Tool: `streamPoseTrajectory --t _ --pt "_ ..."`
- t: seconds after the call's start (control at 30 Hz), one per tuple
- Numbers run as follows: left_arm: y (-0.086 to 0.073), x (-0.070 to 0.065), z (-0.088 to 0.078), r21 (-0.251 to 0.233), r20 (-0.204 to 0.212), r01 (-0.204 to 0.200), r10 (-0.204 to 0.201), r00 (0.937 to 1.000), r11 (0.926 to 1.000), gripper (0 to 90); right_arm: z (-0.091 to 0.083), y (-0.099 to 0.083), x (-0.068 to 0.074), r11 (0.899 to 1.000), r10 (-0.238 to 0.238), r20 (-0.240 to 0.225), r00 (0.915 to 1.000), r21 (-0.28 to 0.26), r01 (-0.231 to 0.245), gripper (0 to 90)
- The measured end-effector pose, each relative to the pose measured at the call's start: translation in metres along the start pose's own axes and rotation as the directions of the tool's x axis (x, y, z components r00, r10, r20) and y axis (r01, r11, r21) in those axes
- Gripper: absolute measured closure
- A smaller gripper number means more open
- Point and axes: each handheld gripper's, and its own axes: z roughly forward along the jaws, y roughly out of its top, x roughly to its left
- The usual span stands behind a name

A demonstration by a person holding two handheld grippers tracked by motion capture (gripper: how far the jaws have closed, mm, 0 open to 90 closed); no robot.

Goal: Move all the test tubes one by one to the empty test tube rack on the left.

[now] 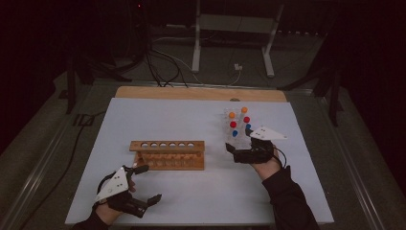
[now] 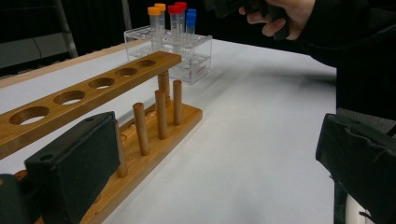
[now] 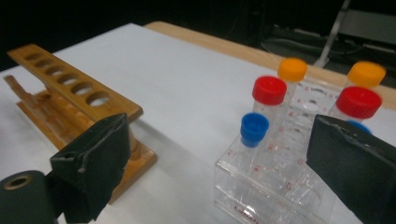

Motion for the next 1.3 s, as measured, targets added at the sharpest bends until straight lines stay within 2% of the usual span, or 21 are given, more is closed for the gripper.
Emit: streamPoseTrajectory --t 0.07,0.17,0.37,0.5,0.77,0.93,1.3 --pt "0.000 0.000 0.000 -0.001 0.000 -0.002 0.002 1.0000 1.0000 0.5 0.003 -0.002 0.000 1.000 0.005 0.020 0.9998 0.008 -0.006 13.7" --pt "0.000 0.000 -0.001 -0.003 0.001 0.000 0.000 1.0000 1.0000 0.5 0.007 -0.004 -0.002 0.999 0.019 0.041 0.9990 0.029 -0.020 15.9" --pt "0.000 0.000 0.000 -0.002 0.003 -0.003 0.003 1.0000 1.0000 0.5 0.015 -0.005 -0.002 0.997 0.034 0.069 0.9970 0.069 -0.039 28.0" --pt "0.000 0.000 -0.001 -0.002 0.004 -0.004 0.004 1.0000 1.0000 0.5 0.019 -0.006 -0.002 0.995 0.042 0.088 0.9952 0.090 -0.050 39.9" --pt "0.000 0.000 -0.001 -0.002 0.007 -0.003 0.003 1.0000 1.0000 0.5 0.026 -0.006 -0.005 0.989 0.065 0.103 0.9925 0.129 -0.079 56.7" --pt "0.000 0.000 -0.001 -0.002 0.007 -0.004 0.004 1.0000 1.0000 0.5 0.029 -0.006 -0.007 0.986 0.083 0.101 0.9914 0.133 -0.097 64.1" --pt "0.000 -0.001 0.000 0.002 0.008 -0.007 0.007 0.9999 1.0000 0.5 0.035 -0.005 -0.008 0.981 0.101 0.117 0.9880 0.151 -0.118 73.2"
